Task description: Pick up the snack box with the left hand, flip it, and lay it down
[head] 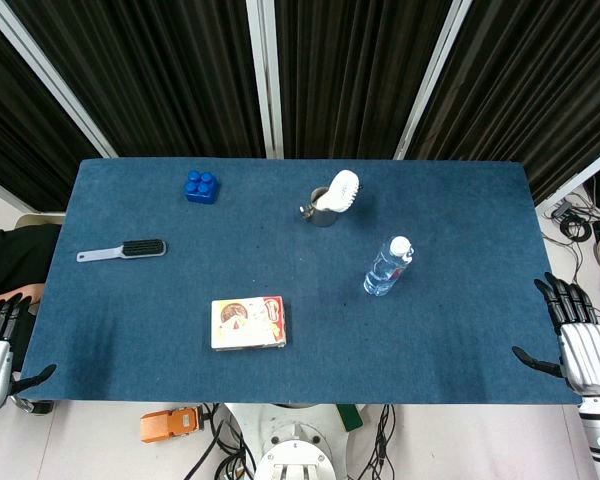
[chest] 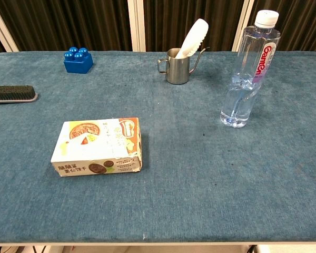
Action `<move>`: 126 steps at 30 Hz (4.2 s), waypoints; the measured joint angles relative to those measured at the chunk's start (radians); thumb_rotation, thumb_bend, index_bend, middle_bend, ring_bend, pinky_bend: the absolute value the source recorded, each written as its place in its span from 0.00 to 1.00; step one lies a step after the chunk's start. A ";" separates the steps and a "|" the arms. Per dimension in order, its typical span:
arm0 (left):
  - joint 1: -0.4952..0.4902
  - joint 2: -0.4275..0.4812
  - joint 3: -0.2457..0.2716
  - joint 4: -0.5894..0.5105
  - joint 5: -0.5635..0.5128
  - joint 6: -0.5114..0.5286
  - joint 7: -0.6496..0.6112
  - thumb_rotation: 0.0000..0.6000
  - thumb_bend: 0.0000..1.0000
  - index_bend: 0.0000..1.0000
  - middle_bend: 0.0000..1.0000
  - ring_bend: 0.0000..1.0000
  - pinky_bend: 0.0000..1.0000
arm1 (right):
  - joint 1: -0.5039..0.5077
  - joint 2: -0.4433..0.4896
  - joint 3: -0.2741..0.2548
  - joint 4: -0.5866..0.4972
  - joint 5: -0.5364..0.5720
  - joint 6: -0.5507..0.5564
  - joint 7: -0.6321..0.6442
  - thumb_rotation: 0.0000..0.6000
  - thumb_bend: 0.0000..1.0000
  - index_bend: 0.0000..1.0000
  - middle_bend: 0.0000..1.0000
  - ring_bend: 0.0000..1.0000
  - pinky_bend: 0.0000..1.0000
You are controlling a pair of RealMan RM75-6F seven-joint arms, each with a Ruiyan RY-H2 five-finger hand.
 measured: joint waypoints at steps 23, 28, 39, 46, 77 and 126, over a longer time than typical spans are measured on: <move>-0.147 -0.002 -0.006 -0.241 0.135 -0.150 0.164 1.00 0.00 0.06 0.05 0.00 0.01 | -0.029 -0.007 -0.006 0.057 -0.012 0.051 0.064 1.00 0.22 0.00 0.06 0.00 0.03; -0.251 -0.029 -0.038 -0.368 0.090 -0.317 0.286 1.00 0.00 0.06 0.03 0.00 0.01 | -0.029 -0.004 -0.004 0.060 -0.008 0.049 0.072 1.00 0.22 0.00 0.06 0.00 0.03; -0.503 -0.172 -0.138 -0.519 -0.391 -0.508 0.702 1.00 0.00 0.06 0.01 0.00 0.01 | -0.030 -0.001 -0.005 0.074 0.006 0.035 0.089 1.00 0.22 0.00 0.06 0.00 0.03; -0.722 -0.338 -0.183 -0.561 -0.833 -0.395 1.122 1.00 0.00 0.03 0.00 0.00 0.00 | -0.035 -0.003 -0.004 0.076 0.013 0.033 0.090 1.00 0.22 0.00 0.06 0.00 0.03; -1.192 -0.725 -0.440 -0.296 -1.542 -0.031 1.407 1.00 0.00 0.00 0.07 0.01 0.00 | -0.051 -0.001 -0.004 0.064 0.032 0.024 0.077 1.00 0.22 0.00 0.06 0.00 0.03; -0.748 -0.471 -0.292 0.093 -0.185 -0.608 -0.419 1.00 0.05 0.30 0.35 0.18 0.09 | -0.054 0.007 -0.005 0.027 0.023 0.023 0.039 1.00 0.22 0.00 0.06 0.00 0.03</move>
